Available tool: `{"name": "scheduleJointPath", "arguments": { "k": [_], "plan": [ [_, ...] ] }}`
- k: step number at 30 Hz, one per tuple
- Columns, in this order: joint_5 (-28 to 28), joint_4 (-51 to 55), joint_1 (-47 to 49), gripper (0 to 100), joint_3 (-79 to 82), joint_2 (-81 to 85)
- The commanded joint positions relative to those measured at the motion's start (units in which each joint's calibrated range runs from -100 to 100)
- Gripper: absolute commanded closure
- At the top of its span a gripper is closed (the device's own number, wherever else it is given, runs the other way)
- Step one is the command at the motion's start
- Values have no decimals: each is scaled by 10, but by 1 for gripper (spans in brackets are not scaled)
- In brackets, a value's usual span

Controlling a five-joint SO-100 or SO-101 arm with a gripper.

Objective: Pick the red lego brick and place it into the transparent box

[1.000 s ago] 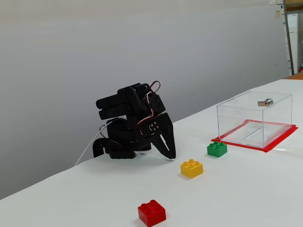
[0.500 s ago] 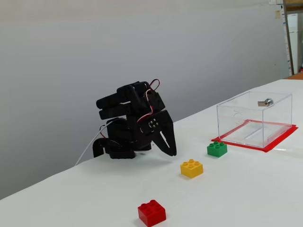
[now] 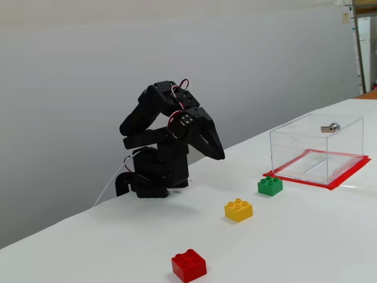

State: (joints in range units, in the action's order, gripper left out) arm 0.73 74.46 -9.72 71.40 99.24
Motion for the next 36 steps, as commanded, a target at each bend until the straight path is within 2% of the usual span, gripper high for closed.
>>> {"name": "scheduleJointPath", "arguments": {
  "k": [1, 9, 18, 26, 31, 36],
  "plan": [
    [-2, 2, -4, 99, -55, -3],
    [-2, 2, -5, 99, -167, -165],
    [-1, -12, -98, 99, -231, -386],
    [-2, -168, -194, 99, -235, -495],
    [-4, -200, -226, 99, -268, -561],
    [-66, -201, -236, 99, -312, -639]
  ]
}}
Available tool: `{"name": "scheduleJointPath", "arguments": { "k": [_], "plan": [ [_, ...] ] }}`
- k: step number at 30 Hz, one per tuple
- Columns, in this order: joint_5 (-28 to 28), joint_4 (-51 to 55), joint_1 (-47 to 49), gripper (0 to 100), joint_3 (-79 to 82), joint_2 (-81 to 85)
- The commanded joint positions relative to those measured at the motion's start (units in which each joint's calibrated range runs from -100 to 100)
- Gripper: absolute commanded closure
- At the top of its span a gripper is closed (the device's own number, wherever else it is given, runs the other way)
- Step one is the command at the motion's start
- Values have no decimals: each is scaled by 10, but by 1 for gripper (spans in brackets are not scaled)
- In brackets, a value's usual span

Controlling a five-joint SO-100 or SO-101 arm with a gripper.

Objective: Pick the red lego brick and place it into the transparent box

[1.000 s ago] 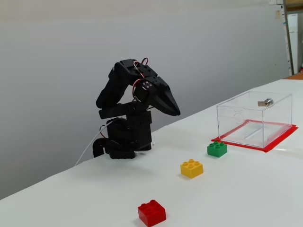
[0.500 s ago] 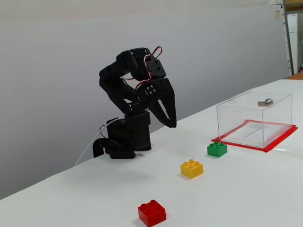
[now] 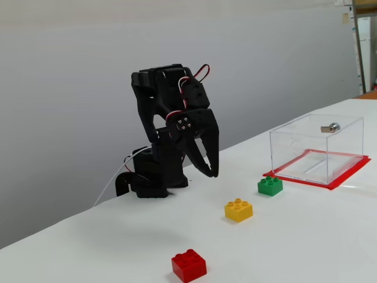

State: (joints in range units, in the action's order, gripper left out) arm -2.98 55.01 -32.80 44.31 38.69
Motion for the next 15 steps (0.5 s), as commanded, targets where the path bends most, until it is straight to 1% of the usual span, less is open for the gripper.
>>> {"name": "scheduleJointPath", "arguments": {
  "k": [1, 3, 7, 11, 15],
  "plan": [
    [-34, -6, -11, 99, -48, -50],
    [-40, -11, -23, 99, -68, -83],
    [-39, -86, -55, 99, -99, -141],
    [-43, -134, -78, 99, -115, -185],
    [-43, -151, -100, 99, -139, -228]
  ]
}}
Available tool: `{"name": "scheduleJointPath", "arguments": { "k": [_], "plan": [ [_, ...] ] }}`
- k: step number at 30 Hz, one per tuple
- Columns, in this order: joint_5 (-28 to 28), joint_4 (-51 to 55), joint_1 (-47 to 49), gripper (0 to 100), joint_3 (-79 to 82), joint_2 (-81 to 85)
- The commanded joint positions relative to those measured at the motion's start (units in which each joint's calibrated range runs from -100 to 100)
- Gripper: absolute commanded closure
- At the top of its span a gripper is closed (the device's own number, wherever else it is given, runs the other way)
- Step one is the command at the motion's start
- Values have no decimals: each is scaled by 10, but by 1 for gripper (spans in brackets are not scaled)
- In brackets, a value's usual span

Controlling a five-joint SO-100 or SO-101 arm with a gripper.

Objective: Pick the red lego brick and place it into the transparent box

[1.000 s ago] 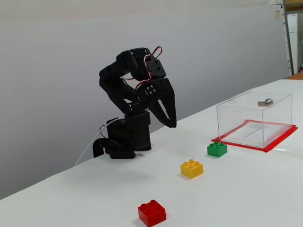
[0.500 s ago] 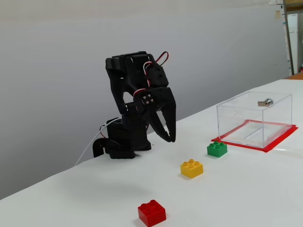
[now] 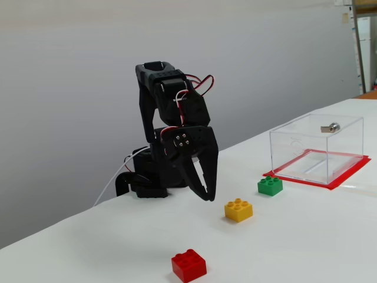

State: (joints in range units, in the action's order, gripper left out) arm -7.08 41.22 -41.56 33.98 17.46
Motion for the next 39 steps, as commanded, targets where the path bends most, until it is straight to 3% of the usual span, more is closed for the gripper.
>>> {"name": "scheduleJointPath", "arguments": {
  "k": [1, 14, 17, 27, 39],
  "plan": [
    [-3, -13, -17, 99, -43, -24],
    [-5, -9, -56, 98, -135, -123],
    [-30, -9, -49, 97, -143, -132],
    [-35, -13, -44, 63, -148, -160],
    [-38, -14, -39, 54, -150, -186]
  ]
}}
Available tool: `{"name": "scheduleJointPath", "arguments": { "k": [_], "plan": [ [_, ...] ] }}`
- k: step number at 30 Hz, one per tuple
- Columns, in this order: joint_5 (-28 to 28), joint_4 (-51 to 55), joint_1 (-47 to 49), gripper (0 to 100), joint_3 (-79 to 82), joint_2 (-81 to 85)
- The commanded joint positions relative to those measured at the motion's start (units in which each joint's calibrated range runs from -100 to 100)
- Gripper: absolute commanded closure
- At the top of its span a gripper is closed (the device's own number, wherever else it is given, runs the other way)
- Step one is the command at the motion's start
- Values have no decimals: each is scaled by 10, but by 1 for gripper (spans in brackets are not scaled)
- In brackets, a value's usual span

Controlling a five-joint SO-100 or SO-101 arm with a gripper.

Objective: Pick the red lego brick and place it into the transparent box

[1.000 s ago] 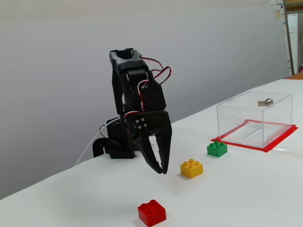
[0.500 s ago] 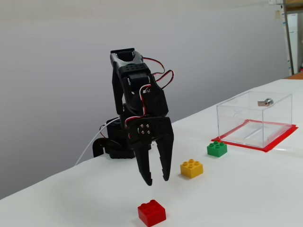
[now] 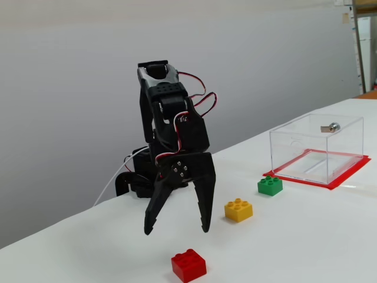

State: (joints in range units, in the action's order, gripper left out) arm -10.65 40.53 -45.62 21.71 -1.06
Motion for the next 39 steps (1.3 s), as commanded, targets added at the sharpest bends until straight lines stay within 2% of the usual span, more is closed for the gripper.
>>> {"name": "scheduleJointPath", "arguments": {
  "k": [1, 16, 36, 39],
  "plan": [
    [-3, -9, 1, 54, -28, -6],
    [1, -87, 3, 53, -46, -88],
    [4, -89, 31, 54, -40, -114],
    [25, -89, 31, 54, -40, -114]
  ]
}}
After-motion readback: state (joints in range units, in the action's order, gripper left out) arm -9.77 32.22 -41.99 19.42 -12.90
